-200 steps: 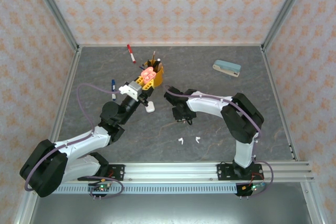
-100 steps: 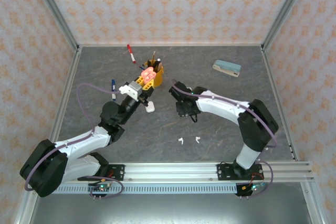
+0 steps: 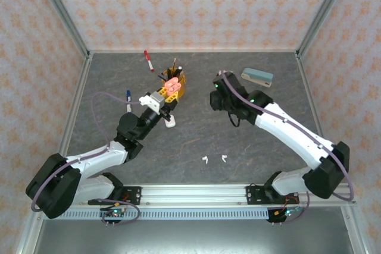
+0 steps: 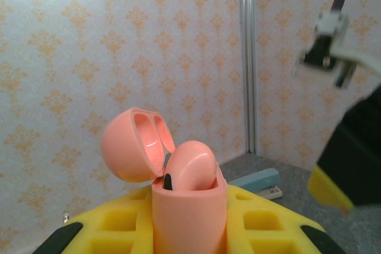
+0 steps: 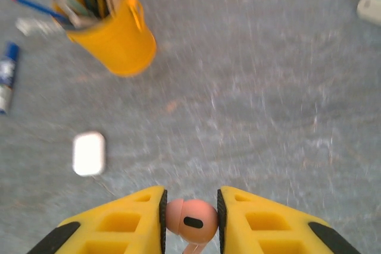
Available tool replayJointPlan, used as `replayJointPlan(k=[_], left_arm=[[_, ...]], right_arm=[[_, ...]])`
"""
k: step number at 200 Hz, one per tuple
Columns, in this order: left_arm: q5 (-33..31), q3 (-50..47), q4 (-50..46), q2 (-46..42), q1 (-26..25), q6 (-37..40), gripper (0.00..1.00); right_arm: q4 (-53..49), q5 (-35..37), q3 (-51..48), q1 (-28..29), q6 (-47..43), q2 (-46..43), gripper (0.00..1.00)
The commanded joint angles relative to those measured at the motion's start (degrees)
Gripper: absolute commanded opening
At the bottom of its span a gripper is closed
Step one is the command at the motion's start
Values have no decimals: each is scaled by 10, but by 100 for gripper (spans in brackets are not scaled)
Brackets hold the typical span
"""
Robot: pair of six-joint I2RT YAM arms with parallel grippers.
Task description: Insert the wireless bluetooth earbuds into the charging case
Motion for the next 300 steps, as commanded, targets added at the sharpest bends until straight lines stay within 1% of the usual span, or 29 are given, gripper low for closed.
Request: replayJointPlan(k=[1, 41, 72, 120, 149, 215, 300], left_arm=[[25, 26, 18, 9, 7, -9, 0], [57, 44, 21, 34, 6, -13, 0], [82, 66, 27, 61, 6, -19, 0], [99, 100, 51, 104, 5, -38, 0], [110, 118, 60, 122, 5, -49, 0], [119, 134, 79, 136, 4, -74, 0], [117, 142, 80, 144, -3, -77, 0]], right_arm=[[13, 27, 49, -4, -35, -27, 28], [38, 7, 115, -5, -64, -29, 28], [69, -26, 137, -5, -79, -22, 28], [130, -84, 127, -5, -100, -16, 28], [146, -109, 122, -5, -114, -6, 28], [174, -124, 106, -5, -119, 16, 28], [186, -140, 104, -5, -112, 38, 28]])
